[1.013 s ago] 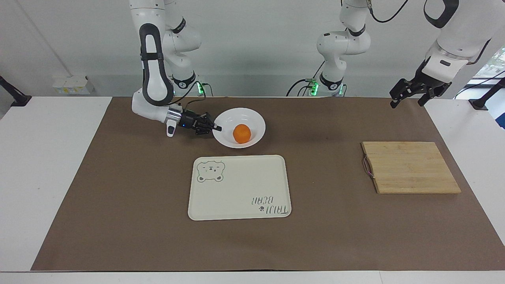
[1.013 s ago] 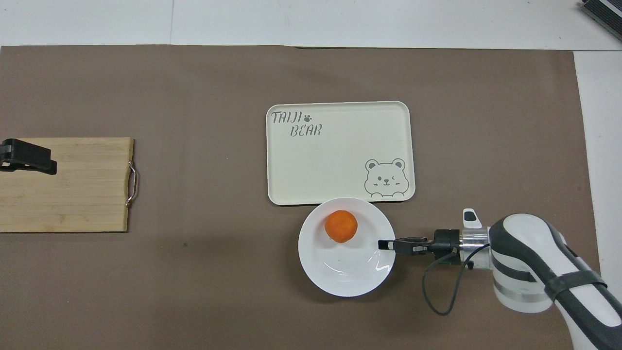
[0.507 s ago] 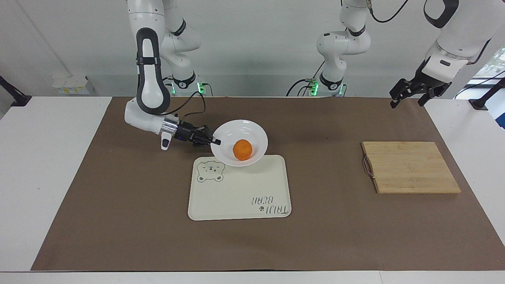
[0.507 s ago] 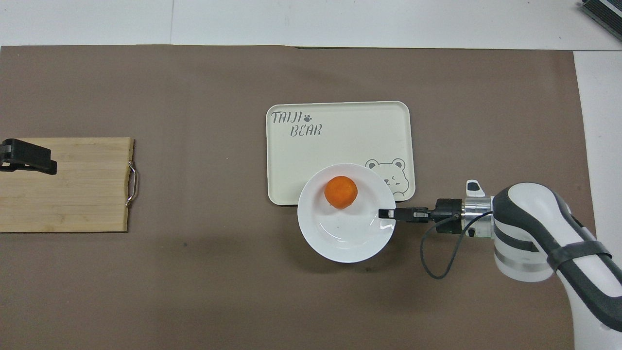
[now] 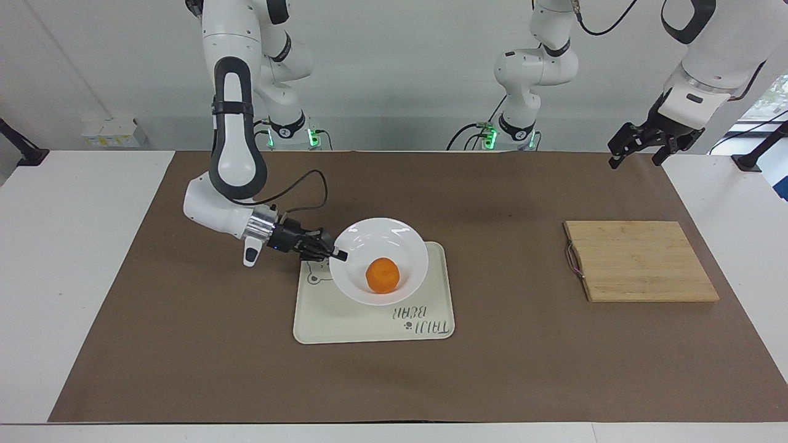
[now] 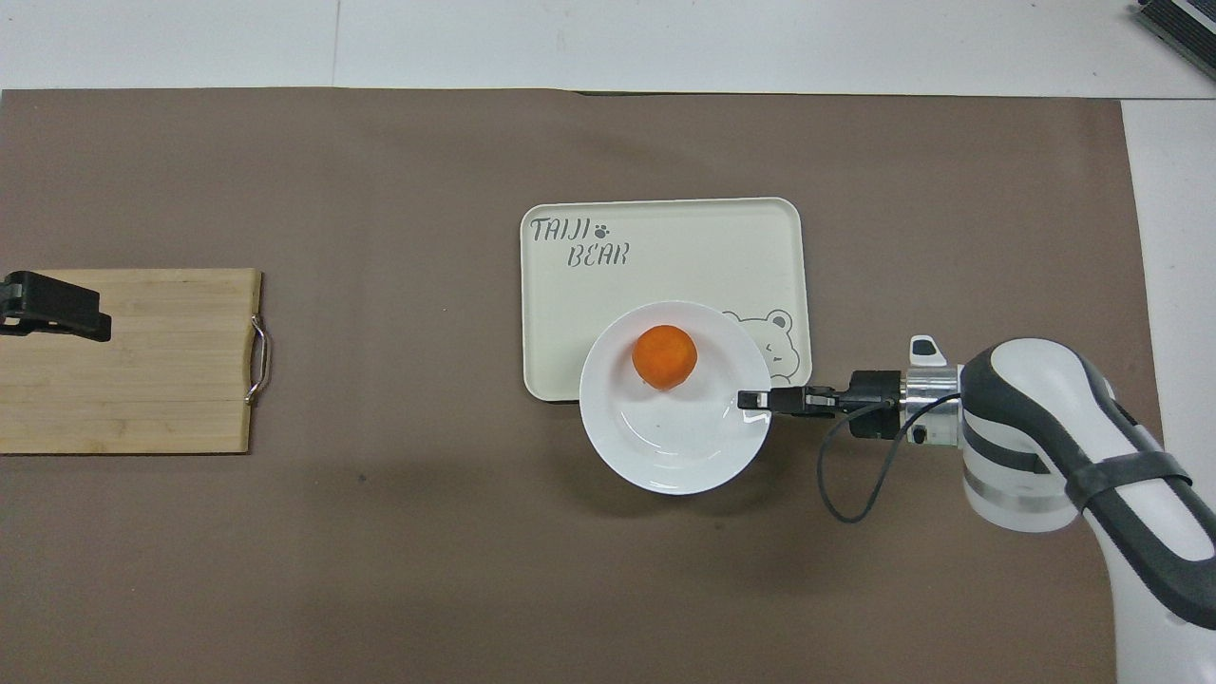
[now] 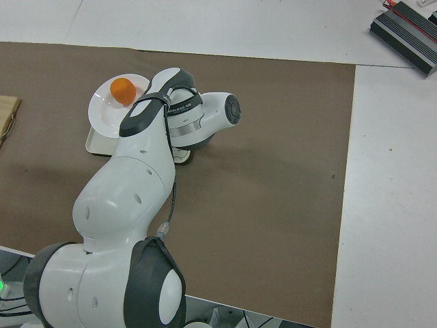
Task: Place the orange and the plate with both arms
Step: 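Slide the plate with the orange onto the bear tray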
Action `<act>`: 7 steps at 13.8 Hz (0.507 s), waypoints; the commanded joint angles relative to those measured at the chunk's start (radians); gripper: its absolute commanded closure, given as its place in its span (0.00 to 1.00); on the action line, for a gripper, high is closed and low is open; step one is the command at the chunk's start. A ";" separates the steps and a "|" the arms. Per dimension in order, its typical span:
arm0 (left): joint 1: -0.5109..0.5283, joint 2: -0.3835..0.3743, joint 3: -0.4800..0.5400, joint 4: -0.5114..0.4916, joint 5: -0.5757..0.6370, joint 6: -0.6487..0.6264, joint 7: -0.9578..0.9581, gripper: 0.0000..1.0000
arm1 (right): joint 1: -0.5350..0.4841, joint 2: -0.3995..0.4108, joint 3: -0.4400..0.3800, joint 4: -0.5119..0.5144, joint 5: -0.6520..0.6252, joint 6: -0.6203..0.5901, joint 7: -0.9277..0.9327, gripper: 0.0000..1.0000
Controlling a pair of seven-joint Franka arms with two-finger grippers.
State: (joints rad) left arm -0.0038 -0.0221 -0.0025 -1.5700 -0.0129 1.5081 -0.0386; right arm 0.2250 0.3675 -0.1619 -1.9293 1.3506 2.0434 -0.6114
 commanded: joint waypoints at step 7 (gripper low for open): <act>0.004 -0.006 -0.002 -0.002 0.005 -0.014 -0.010 0.00 | -0.001 0.102 0.005 0.012 -0.014 0.021 -0.048 1.00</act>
State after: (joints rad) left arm -0.0038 -0.0221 -0.0025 -1.5700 -0.0129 1.5081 -0.0386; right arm 0.2297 0.5034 -0.1620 -1.8699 1.3475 2.0694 -0.6242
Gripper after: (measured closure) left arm 0.000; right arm 0.960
